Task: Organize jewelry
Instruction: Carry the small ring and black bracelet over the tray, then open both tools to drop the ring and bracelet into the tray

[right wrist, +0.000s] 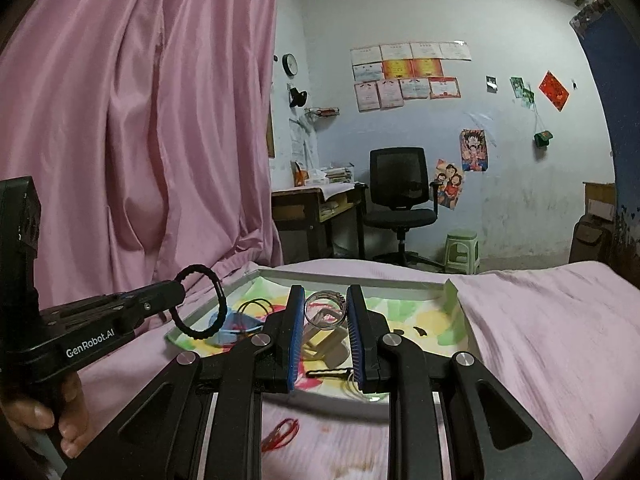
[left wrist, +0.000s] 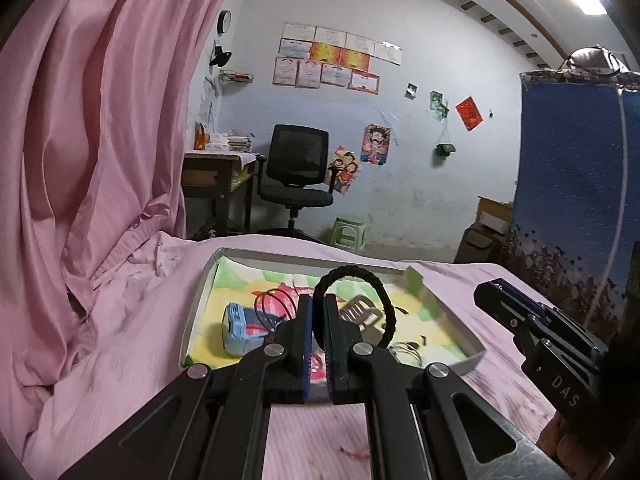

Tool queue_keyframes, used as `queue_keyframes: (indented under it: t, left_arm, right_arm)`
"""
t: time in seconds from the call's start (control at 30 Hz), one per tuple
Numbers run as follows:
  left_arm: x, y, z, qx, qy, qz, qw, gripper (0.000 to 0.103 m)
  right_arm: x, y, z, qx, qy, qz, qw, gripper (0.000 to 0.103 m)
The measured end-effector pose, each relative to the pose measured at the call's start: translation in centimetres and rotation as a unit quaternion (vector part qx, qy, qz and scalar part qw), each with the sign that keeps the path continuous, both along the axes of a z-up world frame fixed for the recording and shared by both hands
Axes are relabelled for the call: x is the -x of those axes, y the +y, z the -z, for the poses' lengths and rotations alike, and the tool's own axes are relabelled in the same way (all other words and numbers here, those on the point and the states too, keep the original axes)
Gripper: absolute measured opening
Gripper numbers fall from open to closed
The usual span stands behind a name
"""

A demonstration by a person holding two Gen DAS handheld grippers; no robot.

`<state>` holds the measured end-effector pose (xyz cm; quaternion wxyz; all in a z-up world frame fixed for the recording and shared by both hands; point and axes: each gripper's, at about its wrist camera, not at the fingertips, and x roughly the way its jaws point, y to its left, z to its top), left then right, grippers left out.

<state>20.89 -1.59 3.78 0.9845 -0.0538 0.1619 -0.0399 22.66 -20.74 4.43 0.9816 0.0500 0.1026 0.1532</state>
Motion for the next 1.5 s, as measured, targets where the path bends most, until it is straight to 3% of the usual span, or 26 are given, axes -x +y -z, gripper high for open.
queue_keyframes:
  t: [0.3, 0.6, 0.87, 1.07, 1.33, 1.5]
  left_arm:
    - [-3.6, -0.8, 0.9, -0.005, 0.025, -0.022, 0.9994, 0.005]
    - [-7.1, -1.0, 3.1, -0.005, 0.138, 0.003, 0.9904, 0.005]
    - [-8.5, -1.0, 4.8, -0.008, 0.206, 0.008, 0.9784, 0.005]
    - [-9.0, -0.8, 5.2, -0.002, 0.227, 0.008, 0.9739, 0.006]
    - [-9.3, -0.7, 5.3, 0.001, 0.238, 0.013, 0.9711, 0.006]
    - [-9.2, -0.4, 5.3, 0.014, 0.235, 0.016, 0.9717, 0.007]
  right_arm:
    - [-3.3, -0.7, 2.0, -0.009, 0.028, 0.012, 0.999, 0.019]
    - [-6.6, -0.9, 5.1, -0.013, 0.133, 0.001, 0.991, 0.019]
    - [-7.6, -0.5, 6.7, 0.001, 0.184, -0.006, 0.983, 0.019]
    - [-8.4, -0.4, 7.7, 0.007, 0.218, -0.010, 0.976, 0.019]
    - [-8.4, -0.2, 7.9, 0.013, 0.226, -0.012, 0.974, 0.020]
    - [-8.3, -0.2, 7.7, 0.011, 0.223, -0.010, 0.975, 0.037]
